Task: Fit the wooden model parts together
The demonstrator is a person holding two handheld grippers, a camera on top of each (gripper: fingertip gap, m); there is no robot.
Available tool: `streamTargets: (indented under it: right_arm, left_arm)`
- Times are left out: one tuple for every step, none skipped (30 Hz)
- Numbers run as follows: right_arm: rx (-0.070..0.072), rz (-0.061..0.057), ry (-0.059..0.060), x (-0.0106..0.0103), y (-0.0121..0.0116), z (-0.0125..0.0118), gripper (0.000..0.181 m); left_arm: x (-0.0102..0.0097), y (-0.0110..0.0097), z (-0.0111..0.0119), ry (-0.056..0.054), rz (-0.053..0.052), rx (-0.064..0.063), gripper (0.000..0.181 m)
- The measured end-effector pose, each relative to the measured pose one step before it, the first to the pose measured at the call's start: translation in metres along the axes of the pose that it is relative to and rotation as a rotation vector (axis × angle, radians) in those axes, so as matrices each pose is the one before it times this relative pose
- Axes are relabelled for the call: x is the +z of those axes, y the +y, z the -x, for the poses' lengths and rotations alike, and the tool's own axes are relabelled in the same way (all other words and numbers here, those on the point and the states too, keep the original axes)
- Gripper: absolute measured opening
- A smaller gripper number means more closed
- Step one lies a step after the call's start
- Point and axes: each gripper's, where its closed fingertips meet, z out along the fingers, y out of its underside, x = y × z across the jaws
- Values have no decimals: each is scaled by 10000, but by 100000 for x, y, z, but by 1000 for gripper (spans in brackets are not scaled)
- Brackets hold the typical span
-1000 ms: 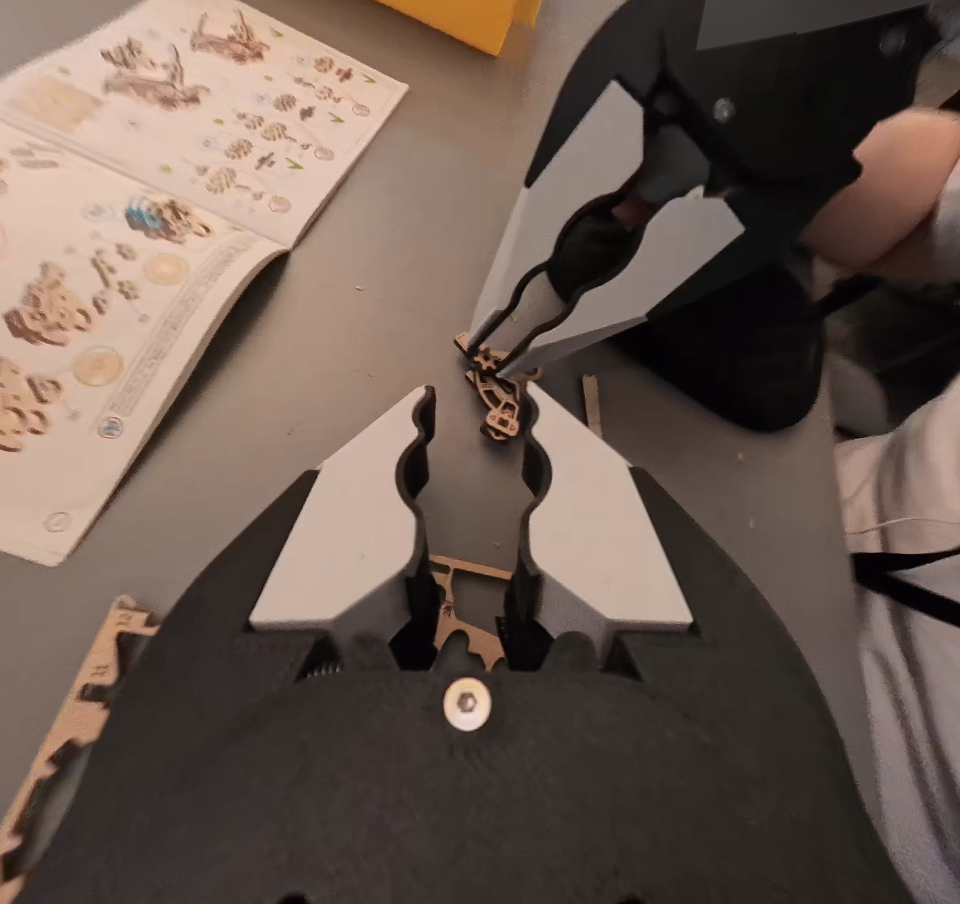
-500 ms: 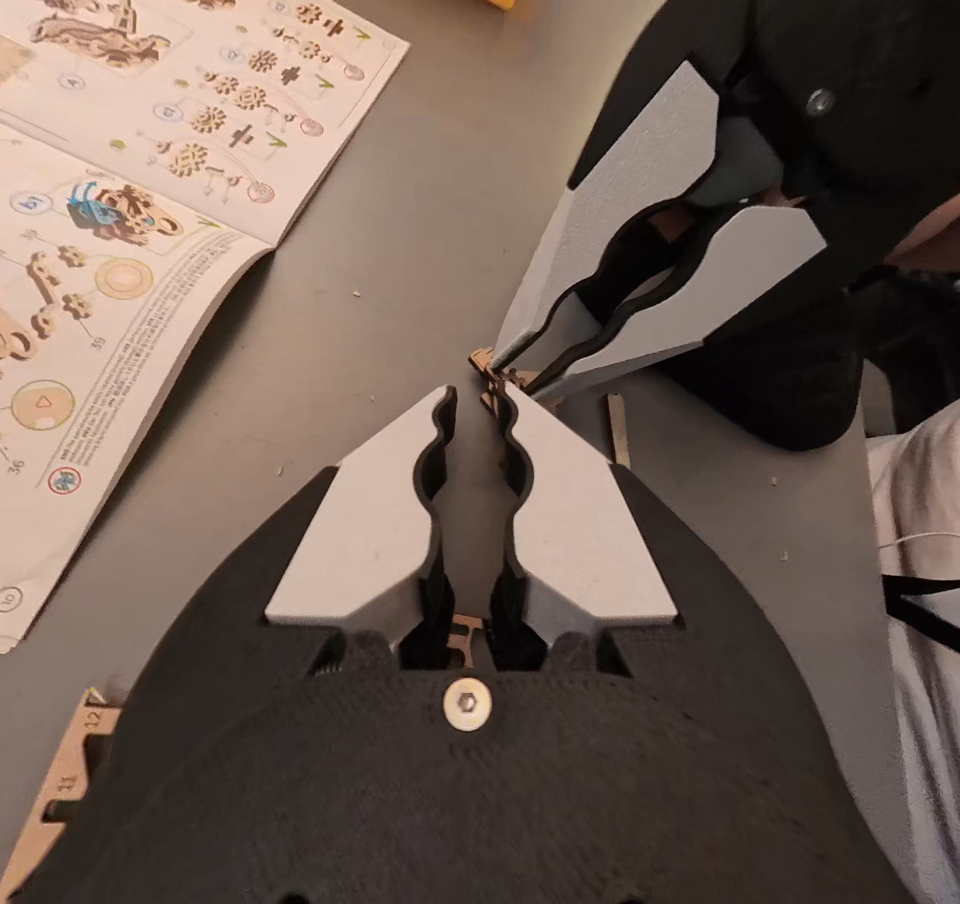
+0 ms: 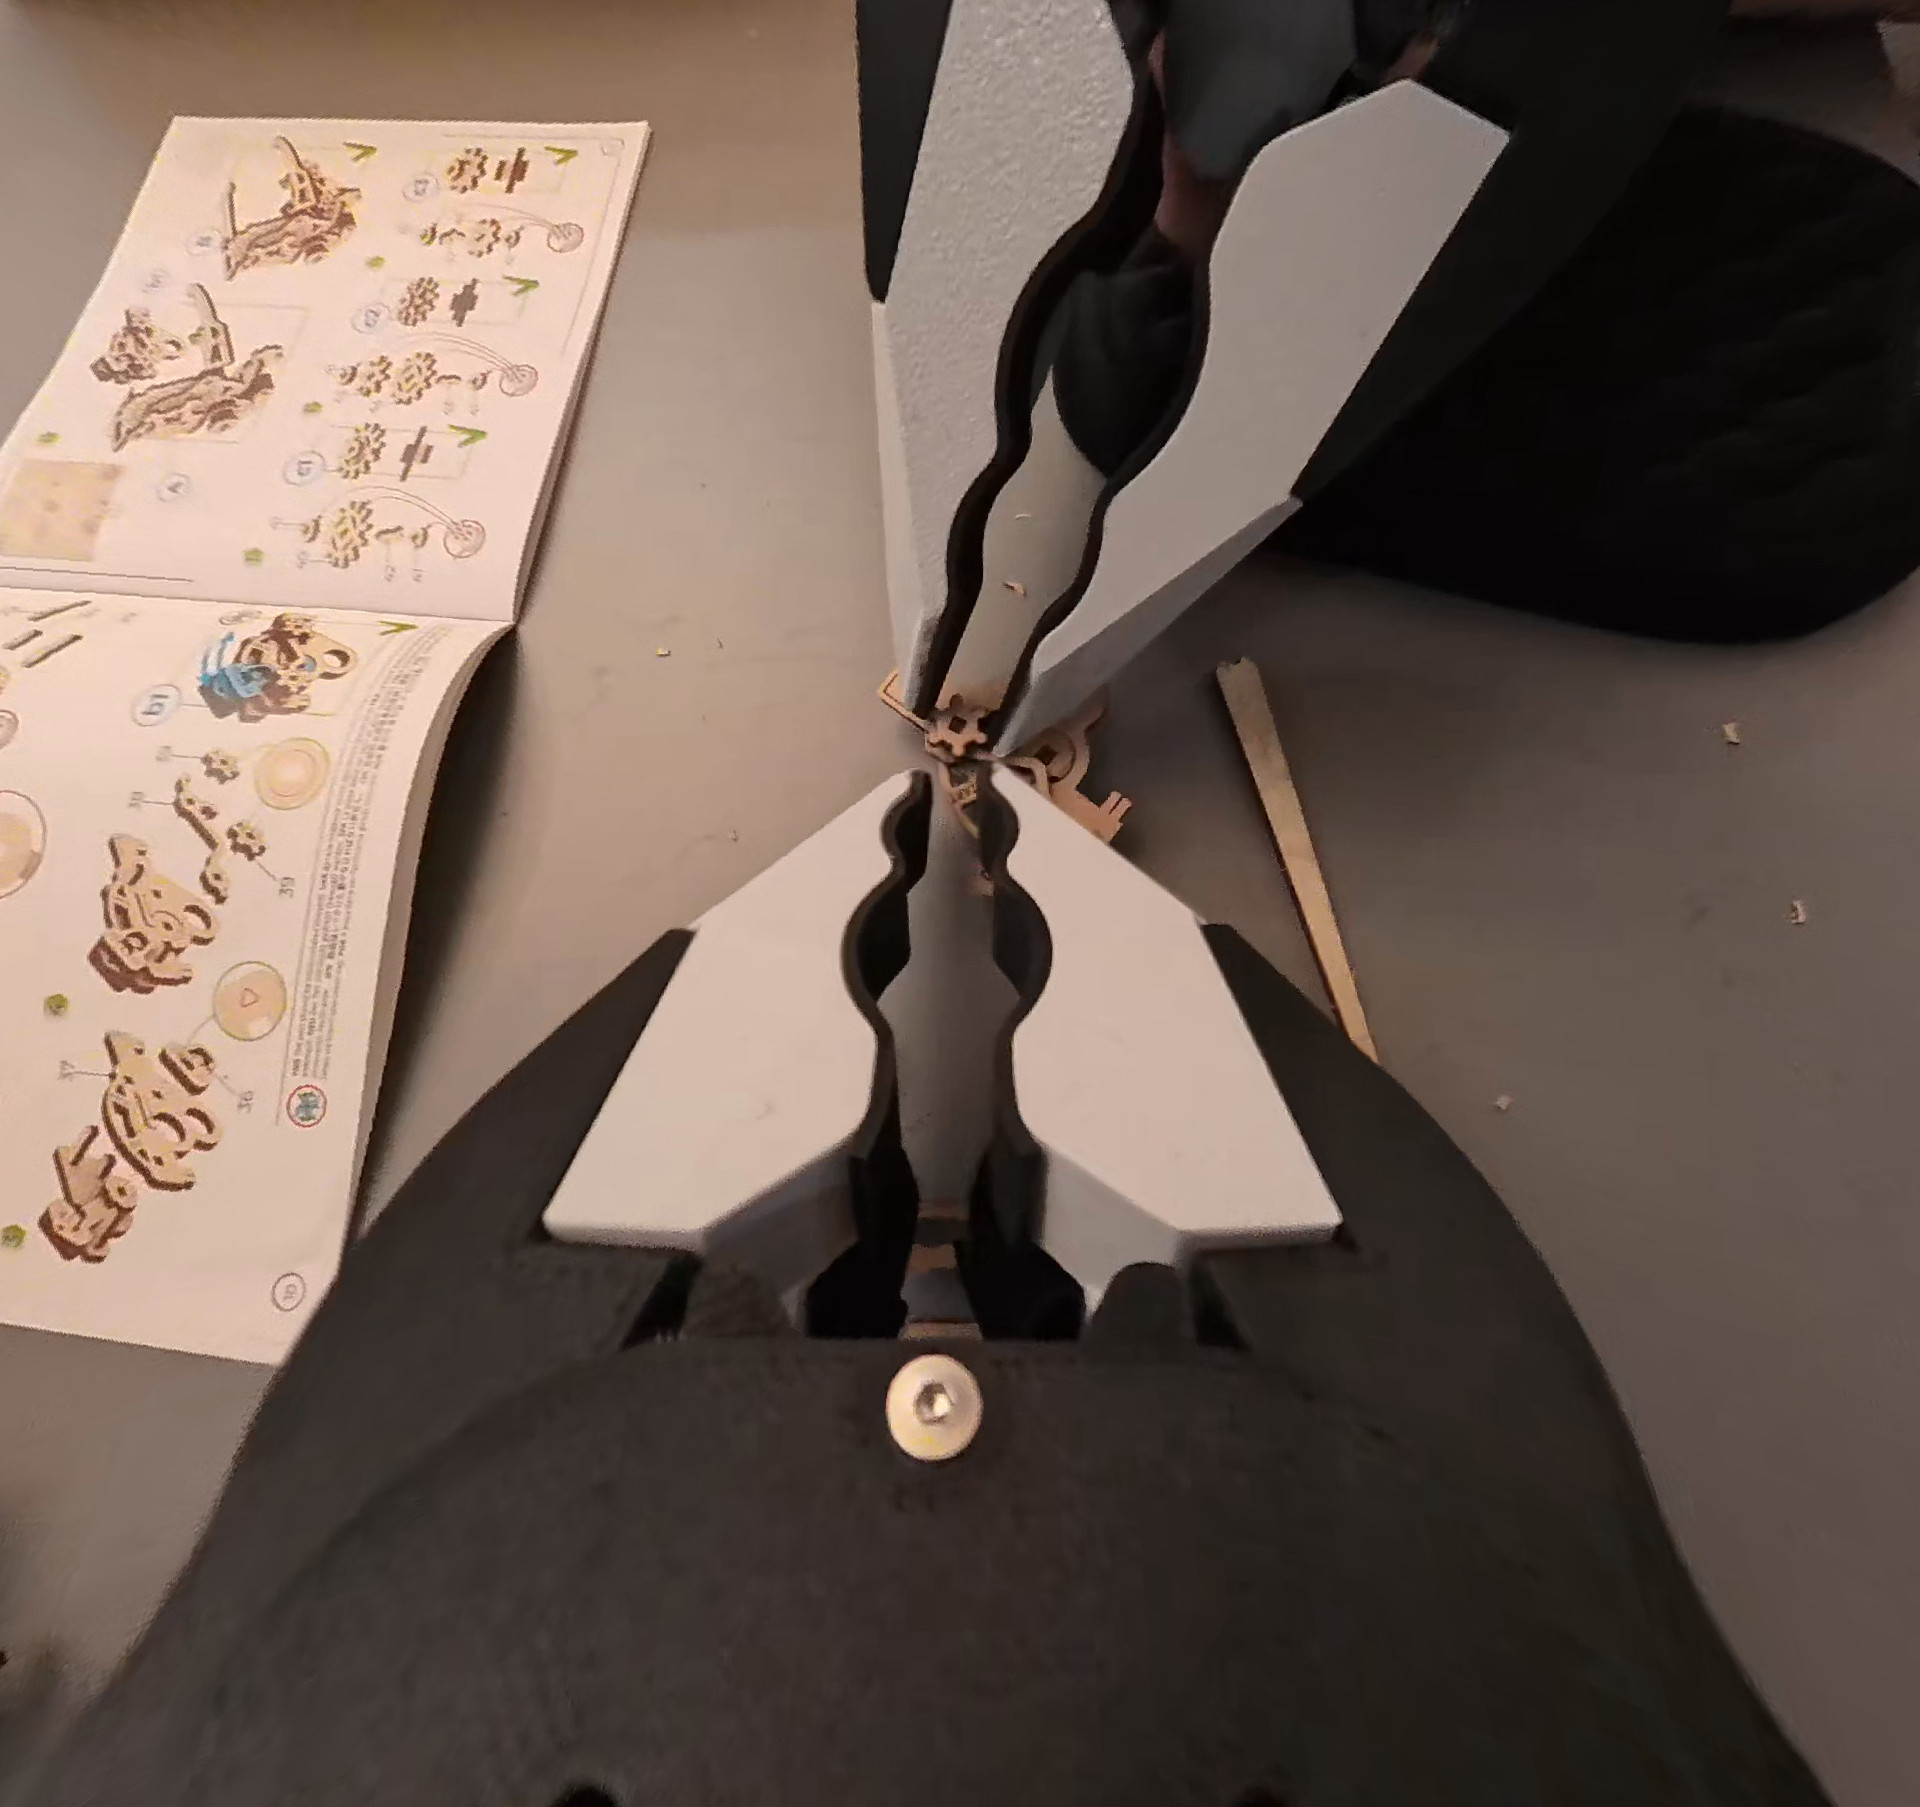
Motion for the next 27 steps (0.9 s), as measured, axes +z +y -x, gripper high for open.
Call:
streamTargets:
  right_arm:
    - [-2,-1,0,4,-21,10,10]
    - [12,3,-13,24,-18,16,10]
    - [9,9,-4,16,7,5,10]
    - [-11,-2,20,-6,-13,-23,10]
    - [-51,6,30,-24,-8,-44,10]
    - [-48,-4,24,-47,-22,-28,10]
    - [-25,-19,5,-49,-55,-2,10]
    - [-3,-35,-31,-38,-78,63,10]
    - [-12,-25,-6,-39,-70,28,10]
    - [-23,-38,10,-46,-74,-7,10]
    - [7,-14,-2,-15,-36,-3,10]
    - [14,4,-30,-17,-17,26,10]
    - [30,-11,-7,-4,-12,-5,10]
    - [8,-2,17,15,15,-29,10]
    - [-34,22,17,3,37,-25,10]
    - [-36,18,23,1,49,-32,10]
    - [-32,29,9,5,65,-2,10]
    - [-30,22,-25,5,61,42,10]
    - [-75,25,-51,-2,66,67,11]
    - [-74,32,-16,-22,92,2,15]
    - [-62,47,-20,-55,120,-41,19]
    - [-46,-10,-113,-124,57,58,20]
    - [-11,-75,-93,-163,8,-29,20]
    - [5,-116,-10,-192,-59,-177,19]
    - [-60,-144,-126,-170,-83,25,19]
    - [-135,-138,-193,-115,-91,204,19]
    - [-161,-99,0,-58,-38,-54,18]
  left_arm:
    - [3,-5,-16,-26,28,83,7]
    - [-4,-63,79,-125,12,133,7]
    - [24,-41,66,-123,32,151,6]
    - [19,-27,71,-127,33,141,5]
    - [17,-50,-16,-61,-1,117,4]
    - [5,-41,-77,-3,-12,83,2]
    - [-4,-43,-61,15,-28,34,1]
    - [-31,-79,-76,37,-43,9,1]
    - [-66,-87,-20,-4,-40,22,0]
    - [-64,-55,50,-47,-13,31,1]
    - [-76,-89,10,-22,-35,27,1]
    - [-39,-46,-38,0,-16,47,1]
    - [-9,2,-14,-13,10,40,1]
    - [26,-7,47,-42,7,1,1]
    - [52,-2,1,-17,11,-2,1]
    - [56,9,-7,-11,16,15,0]
    - [68,14,-16,-5,17,0,0]
    - [53,26,-57,29,28,-8,0]
    - [41,32,-78,42,24,-6,0]
    - [29,61,-2,-8,29,-1,0]
    - [31,128,-21,-1,56,27,0]
    - [20,116,41,-40,62,28,0]
    - [-14,52,17,-18,20,14,0]
    - [-14,-15,-111,86,-1,7,0]
    - [-16,-26,-112,80,5,17,0]
    - [4,15,34,-14,26,24,0]
    - [10,20,-1,5,30,39,0]
